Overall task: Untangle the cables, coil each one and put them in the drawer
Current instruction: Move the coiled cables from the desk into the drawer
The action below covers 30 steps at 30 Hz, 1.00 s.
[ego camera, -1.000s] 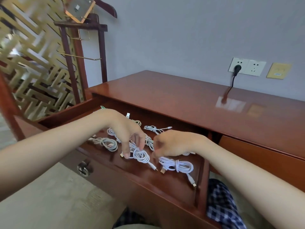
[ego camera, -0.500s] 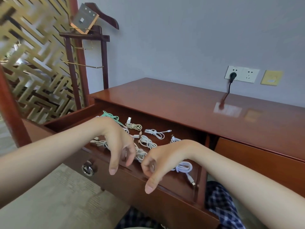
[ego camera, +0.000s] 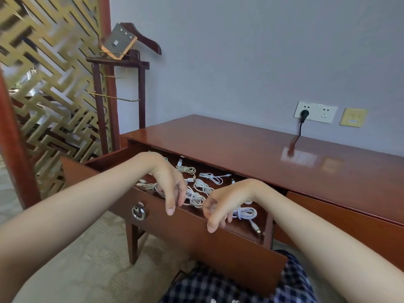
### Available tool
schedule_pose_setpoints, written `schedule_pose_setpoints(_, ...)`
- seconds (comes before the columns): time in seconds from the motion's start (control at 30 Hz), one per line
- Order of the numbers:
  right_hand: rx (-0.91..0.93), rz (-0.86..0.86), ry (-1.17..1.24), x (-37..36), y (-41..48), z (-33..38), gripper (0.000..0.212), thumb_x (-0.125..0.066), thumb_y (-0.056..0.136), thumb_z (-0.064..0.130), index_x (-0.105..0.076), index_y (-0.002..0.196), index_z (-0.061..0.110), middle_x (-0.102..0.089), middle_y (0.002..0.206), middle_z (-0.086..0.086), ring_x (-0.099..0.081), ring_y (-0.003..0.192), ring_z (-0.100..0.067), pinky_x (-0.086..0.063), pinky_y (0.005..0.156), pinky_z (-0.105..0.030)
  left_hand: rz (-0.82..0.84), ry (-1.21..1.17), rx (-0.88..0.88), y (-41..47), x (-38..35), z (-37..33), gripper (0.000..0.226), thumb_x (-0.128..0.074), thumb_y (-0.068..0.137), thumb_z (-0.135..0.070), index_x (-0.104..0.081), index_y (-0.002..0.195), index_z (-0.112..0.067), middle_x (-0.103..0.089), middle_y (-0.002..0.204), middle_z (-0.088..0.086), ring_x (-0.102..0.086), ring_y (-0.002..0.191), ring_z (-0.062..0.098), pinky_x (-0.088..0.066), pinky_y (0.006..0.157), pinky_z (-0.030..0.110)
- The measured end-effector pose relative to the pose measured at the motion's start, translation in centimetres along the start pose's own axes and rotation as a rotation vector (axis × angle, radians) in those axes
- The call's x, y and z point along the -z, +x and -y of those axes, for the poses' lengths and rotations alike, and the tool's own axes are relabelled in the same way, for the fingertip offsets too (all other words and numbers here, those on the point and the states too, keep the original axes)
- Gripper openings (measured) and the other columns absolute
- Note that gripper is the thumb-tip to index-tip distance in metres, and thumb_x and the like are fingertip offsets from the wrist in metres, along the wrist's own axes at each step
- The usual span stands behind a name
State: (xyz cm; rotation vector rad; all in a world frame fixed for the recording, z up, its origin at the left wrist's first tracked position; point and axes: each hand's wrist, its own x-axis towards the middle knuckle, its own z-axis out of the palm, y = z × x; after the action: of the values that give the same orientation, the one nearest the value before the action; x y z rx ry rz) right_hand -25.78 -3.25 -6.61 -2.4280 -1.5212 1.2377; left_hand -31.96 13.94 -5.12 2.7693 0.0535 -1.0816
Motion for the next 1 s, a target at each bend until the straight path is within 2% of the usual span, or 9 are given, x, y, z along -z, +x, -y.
schedule_pose_setpoints(0.07, -0.026, -0.024, -0.001, 0.4, 0.1, -0.4, 0.015, -0.064, 0.086, 0.021, -0.054, 0.076, 0.019, -0.058, 0.079, 0.003, -0.059, 0.082, -0.014, -0.049, 0.076, -0.026, -0.053, 0.017, -0.025, 0.0, 0.5, -0.5, 0.027, -0.078, 0.074, -0.025, -0.061, 0.095, -0.027, -0.068, 0.110, 0.000, -0.058, 0.076, -0.004, -0.044, 0.087, 0.024)
schedule_pose_setpoints(0.2, -0.065, -0.081, -0.004, 1.3, 0.2, -1.1, 0.011, -0.063, 0.086, 0.018, -0.054, 0.079, 0.018, -0.057, 0.084, 0.002, -0.059, 0.080, -0.012, -0.051, 0.074, -0.025, -0.212, 0.008, -0.074, 1.1, 1.2, -0.4, 0.022, -0.079, 0.073, -0.027, -0.063, 0.087, -0.024, -0.068, 0.092, -0.006, -0.058, 0.068, -0.009, -0.040, 0.067, 0.011)
schedule_pose_setpoints(0.33, -0.092, -0.142, -0.022, 2.2, 0.2, -1.8, 0.011, -0.063, 0.084, 0.015, -0.054, 0.080, 0.017, -0.058, 0.083, 0.002, -0.058, 0.077, -0.009, -0.051, 0.071, -0.023, -0.332, 0.028, -0.133, 2.3, 1.7, -0.4, 0.022, -0.079, 0.073, -0.024, -0.063, 0.087, -0.019, -0.070, 0.094, 0.000, -0.055, 0.061, -0.011, -0.039, 0.057, 0.003)
schedule_pose_setpoints(0.47, -0.096, -0.212, -0.015, 3.1, 0.4, -2.9, 0.014, -0.064, 0.083, 0.012, -0.051, 0.078, 0.015, -0.057, 0.077, 0.003, -0.056, 0.070, -0.006, -0.048, 0.063, -0.019, -0.431, 0.073, -0.179, 3.5, 2.0, -0.4, 0.020, -0.077, 0.076, -0.021, -0.064, 0.090, -0.018, -0.071, 0.098, 0.000, -0.053, 0.068, -0.006, -0.040, 0.064, 0.012)
schedule_pose_setpoints(0.63, -0.087, -0.330, -0.052, 4.0, 0.4, -4.3, 0.017, -0.068, 0.079, 0.011, -0.053, 0.073, 0.016, -0.056, 0.066, 0.005, -0.053, 0.058, -0.004, -0.043, 0.056, -0.019, -0.545, 0.078, -0.202, 4.8, 2.5, -0.2, 0.019, -0.075, 0.078, -0.022, -0.064, 0.092, -0.016, -0.069, 0.095, -0.004, -0.052, 0.067, -0.008, -0.037, 0.061, 0.016)
schedule_pose_setpoints(0.73, -0.094, -0.437, -0.093, 4.4, 0.4, -5.2, 0.015, -0.069, 0.076, 0.012, -0.055, 0.074, 0.015, -0.057, 0.070, 0.000, -0.052, 0.062, -0.011, -0.043, 0.060, -0.024, -0.614, 0.089, -0.209, 5.7, 2.9, -0.2, 0.017, -0.074, 0.078, -0.022, -0.064, 0.090, -0.017, -0.069, 0.093, -0.003, -0.055, 0.072, -0.001, -0.039, 0.062, 0.019)
schedule_pose_setpoints(0.83, -0.121, -0.546, -0.162, 4.6, 0.4, -6.0, 0.015, -0.068, 0.076, 0.013, -0.054, 0.076, 0.013, -0.057, 0.072, -0.001, -0.050, 0.063, -0.015, -0.039, 0.057, -0.026, -0.668, 0.115, -0.200, 6.8, 3.4, -0.3, 0.016, -0.072, 0.081, -0.022, -0.062, 0.092, -0.017, -0.069, 0.093, -0.003, -0.059, 0.078, 0.009, -0.040, 0.064, 0.023)
schedule_pose_setpoints(0.93, -0.156, -0.648, -0.276, 4.5, 0.5, -6.8, 0.016, -0.066, 0.078, 0.018, -0.050, 0.081, 0.014, -0.051, 0.074, 0.004, -0.049, 0.072, -0.019, -0.034, 0.053, -0.026, -0.707, 0.140, -0.189, 8.1, 3.9, -0.4, 0.015, -0.069, 0.083, -0.018, -0.061, 0.096, -0.014, -0.068, 0.094, -0.002, -0.059, 0.085, 0.014, -0.044, 0.073, 0.028)
schedule_pose_setpoints(1.0, -0.170, -0.717, -0.372, 4.5, 0.6, -7.5, 0.020, -0.064, 0.079, 0.022, -0.047, 0.085, 0.015, -0.049, 0.084, 0.001, -0.047, 0.081, -0.021, -0.033, 0.056, -0.030, -0.746, 0.166, -0.187, 9.0, 4.2, -0.6, 0.017, -0.067, 0.084, -0.015, -0.059, 0.098, -0.014, -0.064, 0.099, 0.000, -0.059, 0.091, 0.018, -0.045, 0.076, 0.031)
